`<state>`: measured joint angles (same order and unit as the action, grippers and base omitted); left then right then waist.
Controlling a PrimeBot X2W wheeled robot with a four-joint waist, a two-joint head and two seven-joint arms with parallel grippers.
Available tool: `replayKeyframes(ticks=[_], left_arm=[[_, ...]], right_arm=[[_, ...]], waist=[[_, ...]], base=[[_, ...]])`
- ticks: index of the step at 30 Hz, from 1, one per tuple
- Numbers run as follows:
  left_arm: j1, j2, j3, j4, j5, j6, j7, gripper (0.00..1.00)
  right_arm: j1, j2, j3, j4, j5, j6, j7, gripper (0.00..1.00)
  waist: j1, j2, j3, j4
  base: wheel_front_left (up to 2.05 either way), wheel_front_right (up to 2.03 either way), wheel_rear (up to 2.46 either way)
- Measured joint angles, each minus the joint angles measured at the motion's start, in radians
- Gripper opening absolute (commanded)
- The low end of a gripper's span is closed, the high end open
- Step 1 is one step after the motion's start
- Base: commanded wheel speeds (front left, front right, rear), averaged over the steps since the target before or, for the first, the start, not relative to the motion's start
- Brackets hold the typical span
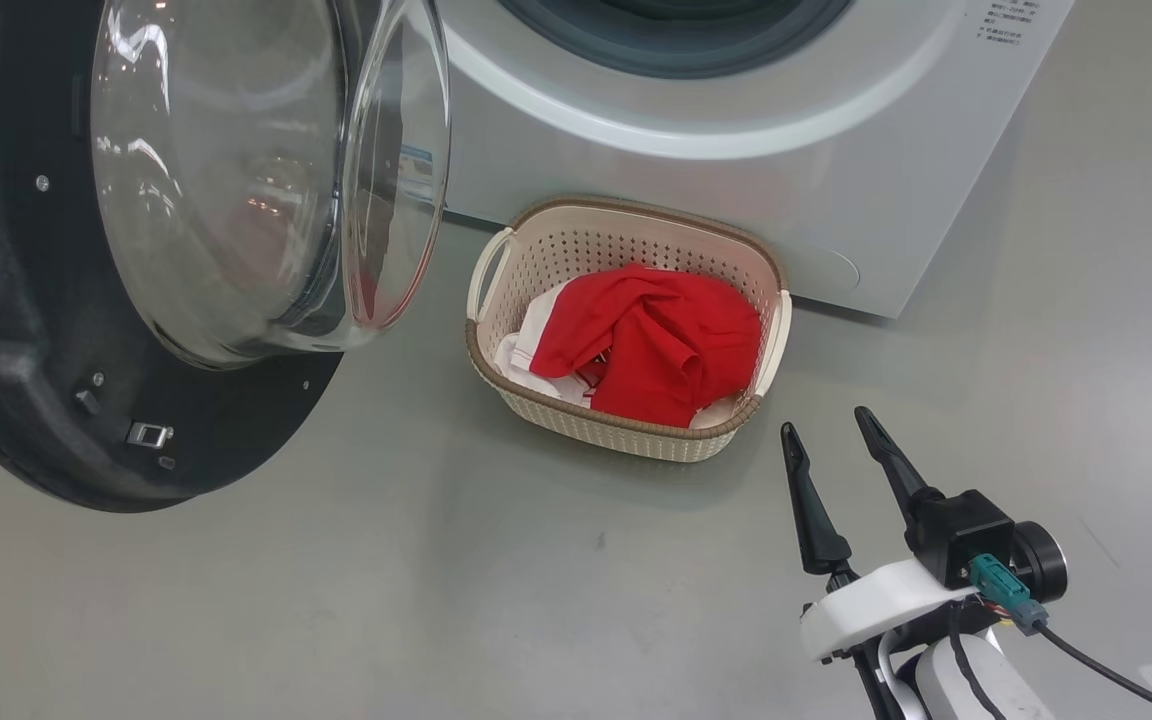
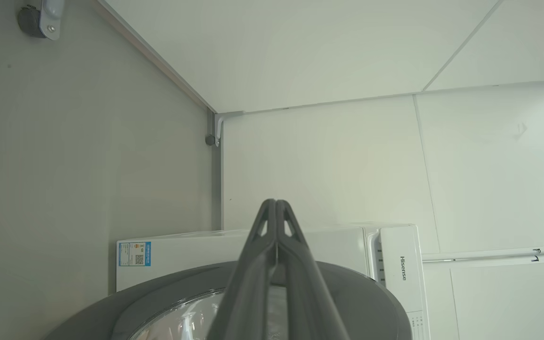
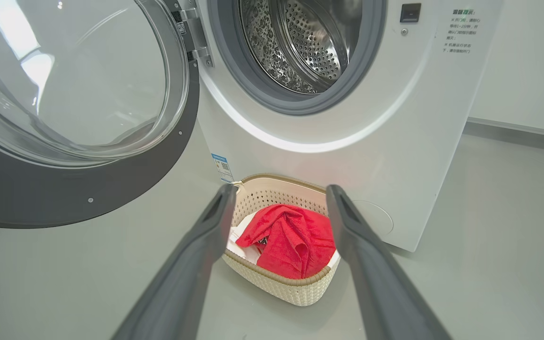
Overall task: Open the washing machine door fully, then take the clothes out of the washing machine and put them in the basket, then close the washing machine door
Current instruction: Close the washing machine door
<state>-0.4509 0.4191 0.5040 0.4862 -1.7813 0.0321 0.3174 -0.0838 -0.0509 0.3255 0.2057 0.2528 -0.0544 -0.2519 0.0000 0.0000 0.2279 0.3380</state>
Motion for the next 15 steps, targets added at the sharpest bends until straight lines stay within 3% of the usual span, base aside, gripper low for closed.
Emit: replayKeyframes(ticks=[5,15], left_arm=[[-0.049,0.009,0.017,0.039,-0.063,0.065,0.077,0.00],[-0.068,0.030,-0.023,0.089,-0.127,0.079,0.245,0.00]], right_arm=[[-0.003,0.000,0.003,0.006,0.000,0.000,0.000,1.00],[-0.016,-0.002,0.012,0.013,0.002,-0.001,0.000,1.00]], waist=[[0.0000,0.0000,0.002,-0.005],[0.0000,0.0000,0.003,-0.013]], base=[[0.00,0.00,0.00],[0.00,0.00,0.00]])
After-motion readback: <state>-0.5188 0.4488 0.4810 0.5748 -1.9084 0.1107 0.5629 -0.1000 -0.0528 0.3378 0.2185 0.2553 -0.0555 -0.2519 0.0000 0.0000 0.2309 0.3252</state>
